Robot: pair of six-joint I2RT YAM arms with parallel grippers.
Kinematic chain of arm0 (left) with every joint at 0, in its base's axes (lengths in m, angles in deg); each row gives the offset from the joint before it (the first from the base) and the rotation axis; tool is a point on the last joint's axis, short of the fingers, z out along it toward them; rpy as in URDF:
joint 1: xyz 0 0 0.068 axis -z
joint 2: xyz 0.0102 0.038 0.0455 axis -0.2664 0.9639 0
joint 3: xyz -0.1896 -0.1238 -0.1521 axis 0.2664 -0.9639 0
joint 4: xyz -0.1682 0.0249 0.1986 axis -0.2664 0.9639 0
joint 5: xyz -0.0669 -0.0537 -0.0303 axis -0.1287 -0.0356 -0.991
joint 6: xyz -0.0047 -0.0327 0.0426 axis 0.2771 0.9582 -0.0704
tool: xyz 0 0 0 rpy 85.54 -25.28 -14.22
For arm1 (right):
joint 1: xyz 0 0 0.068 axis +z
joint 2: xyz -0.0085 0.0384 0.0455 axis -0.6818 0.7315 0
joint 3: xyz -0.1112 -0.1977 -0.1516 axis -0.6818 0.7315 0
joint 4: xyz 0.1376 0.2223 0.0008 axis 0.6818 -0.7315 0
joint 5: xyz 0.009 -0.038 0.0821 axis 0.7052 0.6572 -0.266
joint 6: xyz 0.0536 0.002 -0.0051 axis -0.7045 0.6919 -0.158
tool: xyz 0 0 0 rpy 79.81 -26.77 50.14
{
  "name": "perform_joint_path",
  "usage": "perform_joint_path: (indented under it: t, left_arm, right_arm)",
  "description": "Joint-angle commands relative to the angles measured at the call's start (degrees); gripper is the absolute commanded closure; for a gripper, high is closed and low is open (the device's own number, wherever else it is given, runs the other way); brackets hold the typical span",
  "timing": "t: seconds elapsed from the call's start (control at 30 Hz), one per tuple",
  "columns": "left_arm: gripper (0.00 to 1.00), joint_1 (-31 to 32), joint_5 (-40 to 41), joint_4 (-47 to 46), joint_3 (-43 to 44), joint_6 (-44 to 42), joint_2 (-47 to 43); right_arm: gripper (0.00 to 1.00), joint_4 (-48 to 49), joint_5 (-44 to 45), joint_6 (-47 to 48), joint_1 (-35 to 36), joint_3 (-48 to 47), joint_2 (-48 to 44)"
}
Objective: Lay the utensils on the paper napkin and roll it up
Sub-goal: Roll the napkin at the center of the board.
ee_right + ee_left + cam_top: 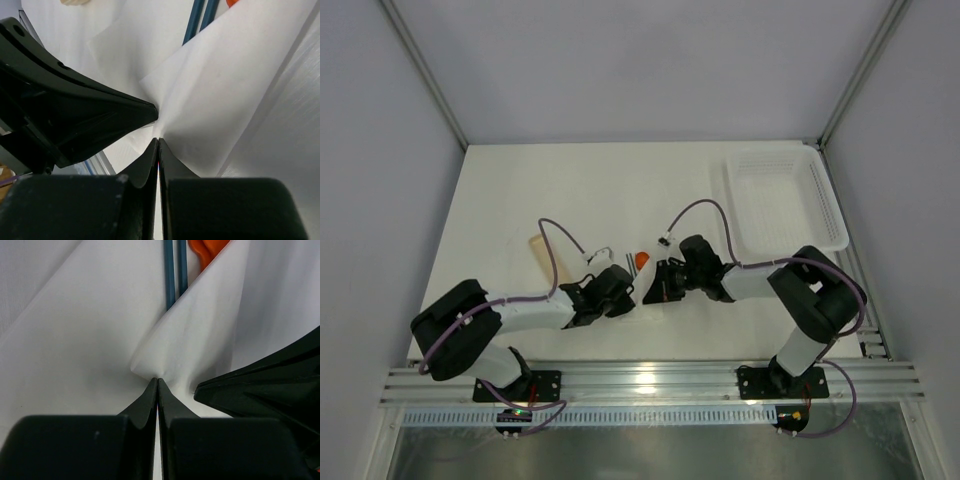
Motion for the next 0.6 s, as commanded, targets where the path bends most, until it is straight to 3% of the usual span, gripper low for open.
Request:
perform_joint_path:
  t: [0.0,0.57]
  left_arm:
    - [1.0,0.3,1.4,6.8,-0.2,-2.1,1.4]
    - [1.0,0.3,1.5,6.9,-0.1,-2.1,1.5]
  right_arm:
    - [0.96,7.1,-2.2,-2.1,0.7,0.2,1.9]
    - [0.96,10.1,-2.4,-3.4,1.1,-1.3,5.8]
